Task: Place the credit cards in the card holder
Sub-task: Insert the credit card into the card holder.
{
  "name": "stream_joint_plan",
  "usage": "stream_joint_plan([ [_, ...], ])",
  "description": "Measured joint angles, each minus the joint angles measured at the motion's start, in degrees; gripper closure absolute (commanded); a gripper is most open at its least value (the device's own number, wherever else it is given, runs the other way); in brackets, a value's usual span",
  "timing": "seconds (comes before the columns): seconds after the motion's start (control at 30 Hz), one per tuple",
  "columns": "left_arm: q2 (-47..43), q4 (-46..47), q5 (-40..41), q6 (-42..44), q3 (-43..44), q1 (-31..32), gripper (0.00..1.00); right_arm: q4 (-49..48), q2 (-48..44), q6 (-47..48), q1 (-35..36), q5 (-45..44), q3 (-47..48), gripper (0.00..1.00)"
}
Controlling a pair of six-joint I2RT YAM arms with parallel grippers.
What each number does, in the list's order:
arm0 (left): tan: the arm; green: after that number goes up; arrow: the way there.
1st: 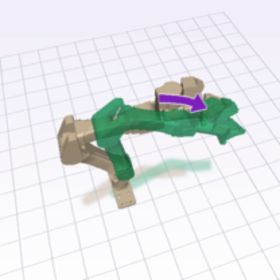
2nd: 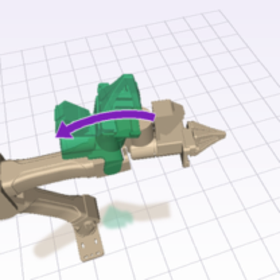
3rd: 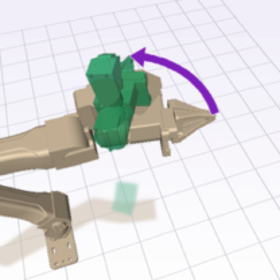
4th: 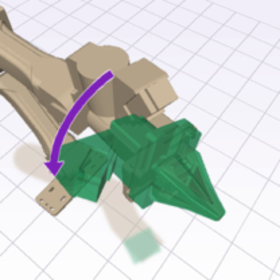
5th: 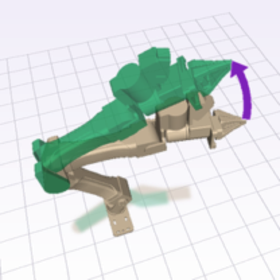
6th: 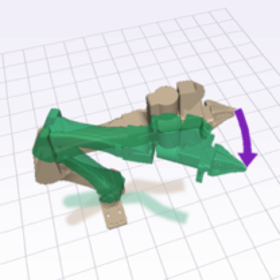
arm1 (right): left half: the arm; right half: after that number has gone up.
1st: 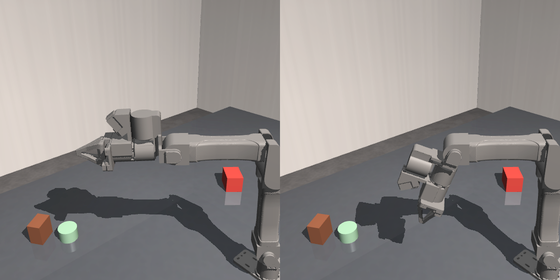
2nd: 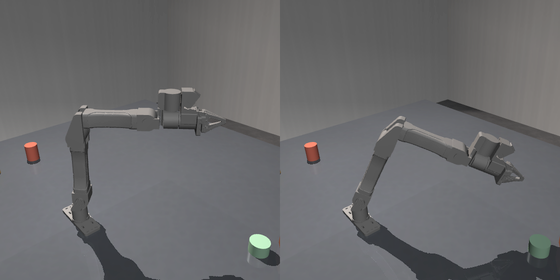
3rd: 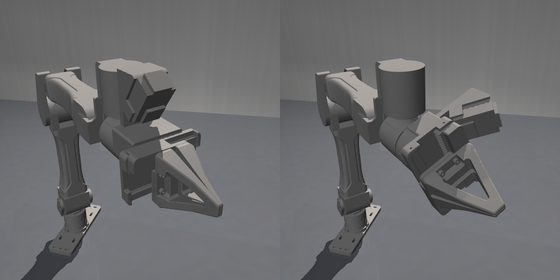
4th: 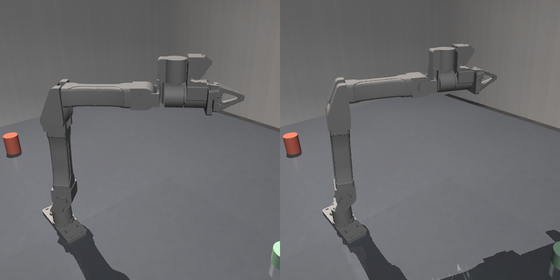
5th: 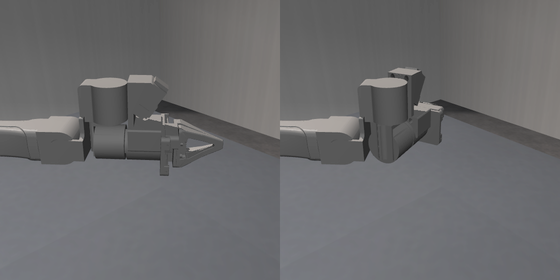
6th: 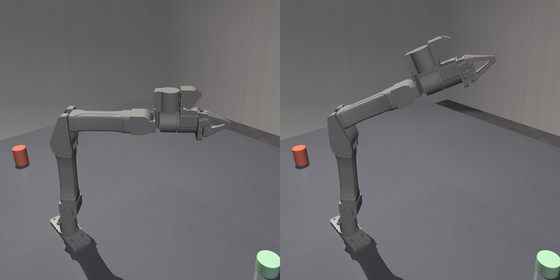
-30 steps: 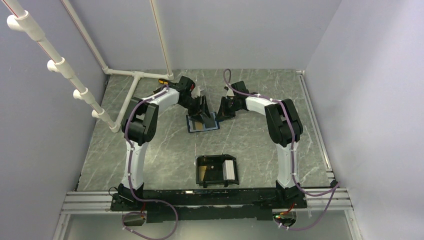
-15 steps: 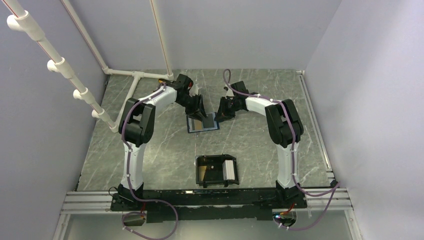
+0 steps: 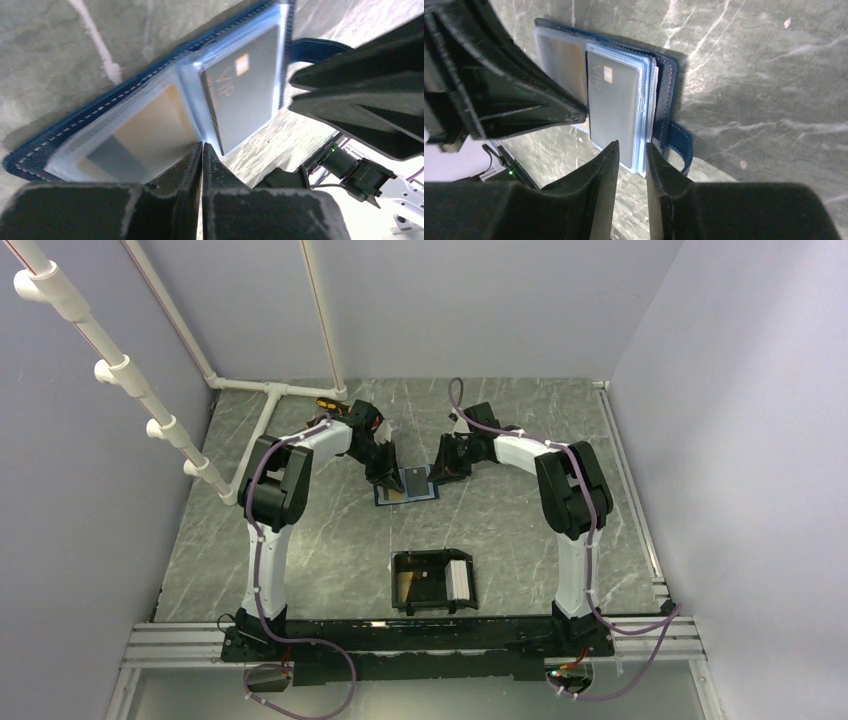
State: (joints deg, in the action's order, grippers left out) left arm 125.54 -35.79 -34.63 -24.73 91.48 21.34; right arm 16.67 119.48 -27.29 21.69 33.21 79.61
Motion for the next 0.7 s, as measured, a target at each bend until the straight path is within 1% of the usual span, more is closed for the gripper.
stream_joint_plan([
  [0.13,0.55,0.57,-0.66,-0.33,-0.96,-0.59,0.91,-0.04,-1.57,-0.22,0.04,0.39,-0.72,0.66],
  [0.3,0.72,1.05,-1.09,-0.44,-0.98,-0.72,0.91,-0.26,-2.05,-0.44,0.07,1.20,-0.72,0.66],
  [0.37,0.74,1.07,-1.09,-0.44,-0.98,-0.79,0.88,-0.31,-2.05,-0.72,0.07,1.73,-0.72,0.67],
  [0.47,0.72,1.46,-1.60,-0.52,-1.18,-0.79,0.77,-0.57,-2.05,-0.98,0.13,1.99,-0.72,0.68],
  [0.53,0.63,1.81,-2.34,-0.92,-1.27,-0.79,0.75,-0.59,-2.05,-1.05,0.15,2.03,-0.72,0.69],
  [0.6,0.37,2.10,-2.67,-1.05,-1.27,-0.79,0.77,-0.68,-2.05,-1.09,0.15,2.03,-0.72,0.73],
  [0.7,-0.04,2.84,-3.28,-1.53,-1.25,-0.79,0.84,-0.83,-2.05,-1.29,0.15,2.08,-0.72,0.76],
])
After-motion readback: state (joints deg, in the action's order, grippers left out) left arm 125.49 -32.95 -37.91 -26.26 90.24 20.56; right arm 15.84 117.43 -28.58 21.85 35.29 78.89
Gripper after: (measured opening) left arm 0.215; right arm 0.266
